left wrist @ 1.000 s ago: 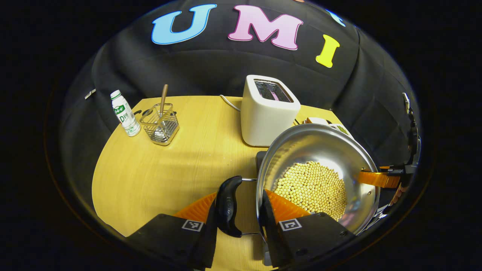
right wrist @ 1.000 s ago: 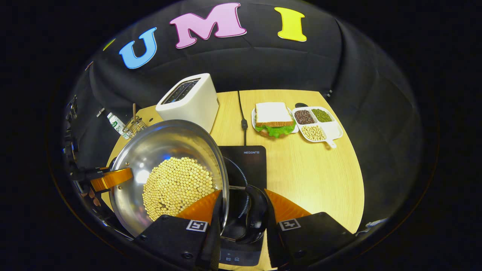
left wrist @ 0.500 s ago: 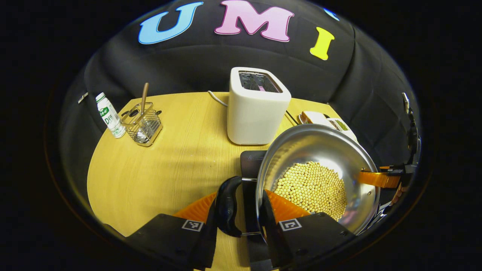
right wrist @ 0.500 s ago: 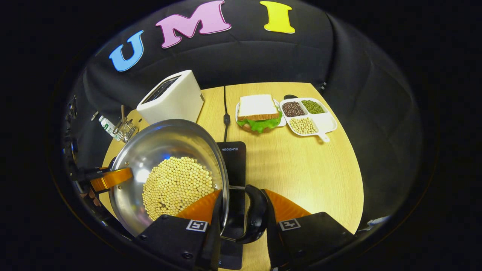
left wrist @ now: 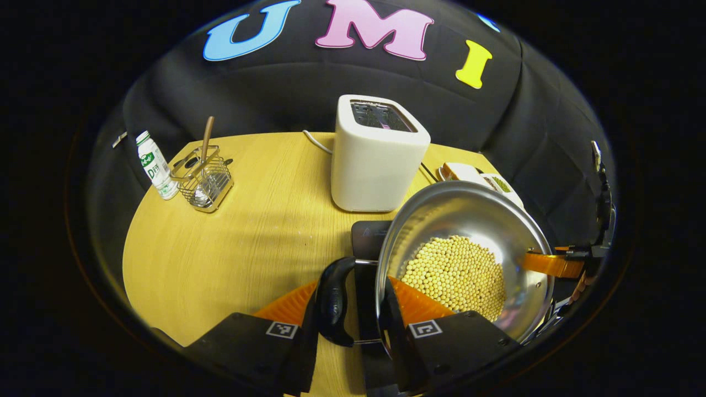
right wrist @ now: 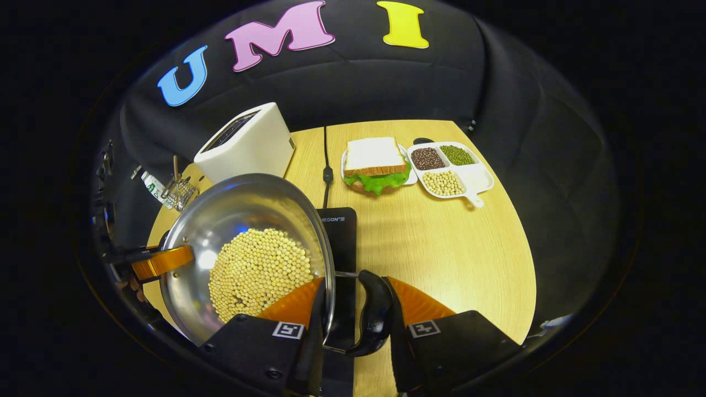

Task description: First push the handle of the pot to place it horizontally, then grasp the pot with both hands and set it on the induction cooktop.

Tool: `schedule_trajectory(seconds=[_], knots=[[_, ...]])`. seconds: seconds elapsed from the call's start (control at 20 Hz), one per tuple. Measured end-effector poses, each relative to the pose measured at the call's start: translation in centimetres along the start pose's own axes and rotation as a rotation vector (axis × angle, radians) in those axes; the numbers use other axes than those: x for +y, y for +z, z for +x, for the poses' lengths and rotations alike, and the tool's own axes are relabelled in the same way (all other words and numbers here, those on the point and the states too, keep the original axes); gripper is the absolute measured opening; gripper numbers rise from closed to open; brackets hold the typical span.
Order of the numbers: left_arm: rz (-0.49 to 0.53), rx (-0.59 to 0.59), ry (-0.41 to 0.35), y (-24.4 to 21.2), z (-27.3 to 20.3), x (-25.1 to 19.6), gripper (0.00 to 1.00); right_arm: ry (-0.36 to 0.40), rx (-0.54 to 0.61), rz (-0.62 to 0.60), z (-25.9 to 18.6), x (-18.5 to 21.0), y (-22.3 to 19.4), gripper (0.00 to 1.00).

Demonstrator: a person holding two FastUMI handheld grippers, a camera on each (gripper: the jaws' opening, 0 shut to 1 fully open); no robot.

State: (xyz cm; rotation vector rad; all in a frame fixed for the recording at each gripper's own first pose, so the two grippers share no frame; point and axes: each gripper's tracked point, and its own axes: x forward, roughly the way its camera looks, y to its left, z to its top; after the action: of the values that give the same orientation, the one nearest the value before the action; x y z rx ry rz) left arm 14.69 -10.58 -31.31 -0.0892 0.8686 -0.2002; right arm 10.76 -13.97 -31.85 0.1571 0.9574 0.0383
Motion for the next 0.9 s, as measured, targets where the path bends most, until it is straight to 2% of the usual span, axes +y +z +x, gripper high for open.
schedule_trajectory(seconds=[0.35,0.4,0.45,0.5,0.55,0.65,0.7,0.75,0.8,0.9], knots=[[0.003,0.003,-0.005,0.1,0.1,0.0,0.59,-0.002,-0.008,0.025,0.1,-0.1,0.0,0.54],[0.003,0.003,-0.006,0.2,0.1,0.0,0.6,-0.003,-0.009,0.031,0.0,-0.1,-0.1,0.5],[0.001,0.002,-0.007,0.2,0.0,-0.1,0.6,-0.007,-0.009,0.035,0.0,-0.2,-0.1,0.55],[-0.002,-0.002,-0.006,0.2,0.0,-0.1,0.61,-0.017,-0.019,0.037,-0.2,-0.3,-0.1,0.53],[-0.007,-0.004,-0.003,0.1,-0.2,-0.2,0.62,-0.027,-0.039,0.028,-0.3,-0.6,0.1,0.6],[-0.002,-0.043,-0.007,0.7,-0.9,-0.4,0.65,-0.036,-0.081,0.009,-1.2,-0.6,0.7,0.69],[0.001,-0.065,-0.03,1.2,-1.2,-1.0,0.74,-0.037,-0.093,0.014,-1.4,-0.6,0.9,0.77],[0.012,-0.077,-0.033,1.5,-1.7,-1.1,0.79,-0.038,-0.096,0.024,-1.5,-0.7,1.0,0.88],[0.031,-0.082,-0.033,1.5,-2.0,-1.2,0.95,-0.04,-0.097,0.035,-1.8,-0.8,0.9,0.91],[0.062,-0.087,-0.008,1.6,-2.3,-0.6,0.98,-0.054,-0.103,0.043,-2.1,-1.1,1.0,0.96]])
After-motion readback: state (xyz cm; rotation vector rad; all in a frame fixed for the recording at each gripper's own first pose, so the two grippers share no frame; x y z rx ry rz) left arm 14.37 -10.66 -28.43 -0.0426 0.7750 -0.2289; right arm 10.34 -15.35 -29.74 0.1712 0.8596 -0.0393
